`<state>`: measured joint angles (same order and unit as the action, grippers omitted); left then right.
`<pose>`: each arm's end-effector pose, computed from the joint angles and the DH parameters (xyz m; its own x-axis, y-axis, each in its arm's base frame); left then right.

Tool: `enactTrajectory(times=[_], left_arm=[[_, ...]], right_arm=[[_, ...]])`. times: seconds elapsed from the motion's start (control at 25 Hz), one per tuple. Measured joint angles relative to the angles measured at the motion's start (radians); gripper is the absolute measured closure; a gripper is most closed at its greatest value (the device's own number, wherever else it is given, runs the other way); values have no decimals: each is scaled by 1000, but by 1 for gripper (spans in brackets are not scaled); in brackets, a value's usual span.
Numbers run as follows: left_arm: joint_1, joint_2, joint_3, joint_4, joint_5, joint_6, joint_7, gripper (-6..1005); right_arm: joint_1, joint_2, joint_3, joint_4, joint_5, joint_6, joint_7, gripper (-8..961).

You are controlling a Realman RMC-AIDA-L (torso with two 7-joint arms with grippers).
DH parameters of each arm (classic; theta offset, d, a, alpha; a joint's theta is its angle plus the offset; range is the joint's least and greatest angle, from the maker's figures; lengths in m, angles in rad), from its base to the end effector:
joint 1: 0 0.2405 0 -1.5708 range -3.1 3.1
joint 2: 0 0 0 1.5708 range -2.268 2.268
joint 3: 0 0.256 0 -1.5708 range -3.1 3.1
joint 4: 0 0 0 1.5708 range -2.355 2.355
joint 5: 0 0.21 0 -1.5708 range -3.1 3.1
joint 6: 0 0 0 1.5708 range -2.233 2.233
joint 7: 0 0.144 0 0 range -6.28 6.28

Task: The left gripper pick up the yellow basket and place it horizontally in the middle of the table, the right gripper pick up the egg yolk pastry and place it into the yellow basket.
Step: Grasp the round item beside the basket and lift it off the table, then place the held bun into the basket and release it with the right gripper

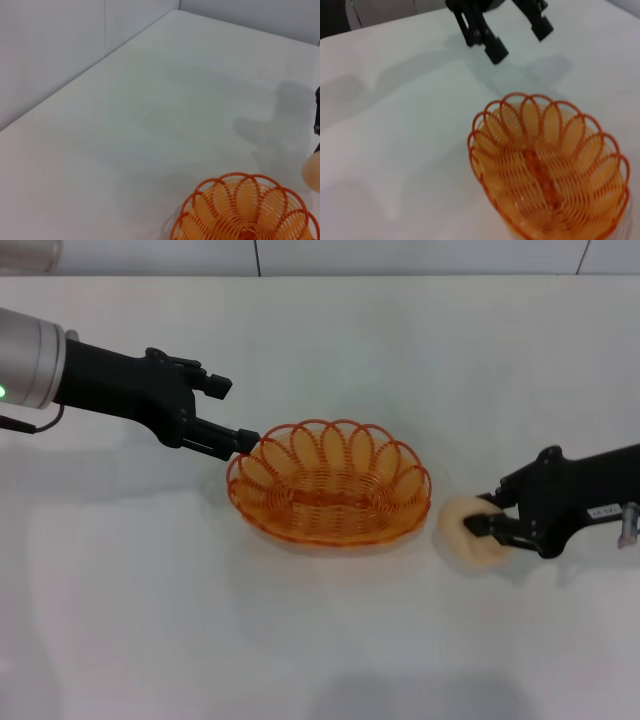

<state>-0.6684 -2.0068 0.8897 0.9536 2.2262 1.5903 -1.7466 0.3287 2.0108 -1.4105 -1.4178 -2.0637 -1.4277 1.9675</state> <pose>-0.2122 0.3761 0.0386 0.9319 0.3349 0.1394 0.3565 -0.9167 -0.1805 0.1946 0.3145 0.0074 0.9628 -0.2646 -0.0548 -0.2701 -0.9386 -0.2146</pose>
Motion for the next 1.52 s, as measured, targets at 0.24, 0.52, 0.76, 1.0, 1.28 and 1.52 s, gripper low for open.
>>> enactTrajectory(times=[0.24,0.52,0.76,1.0,1.28,1.52], left_arm=[[0,-3,0,0,-9,0,1,120],[5,-4,0,4,-22,2,12,120],[9,-4,2,7,-23,4,15,120],[9,-4,5,7,-22,4,22,120],[9,-4,6,7,-21,1,23,120],[12,-3,2,7,-23,0,25,120]], right_arm=[[56,5,-3,-24,3,13,20,795],[149,9,-95,36,25,110,23,818],[189,12,-188,86,61,224,24,856],[203,13,-235,133,101,318,25,882],[232,12,-237,193,139,321,25,822],[229,11,-237,187,142,318,25,707]])
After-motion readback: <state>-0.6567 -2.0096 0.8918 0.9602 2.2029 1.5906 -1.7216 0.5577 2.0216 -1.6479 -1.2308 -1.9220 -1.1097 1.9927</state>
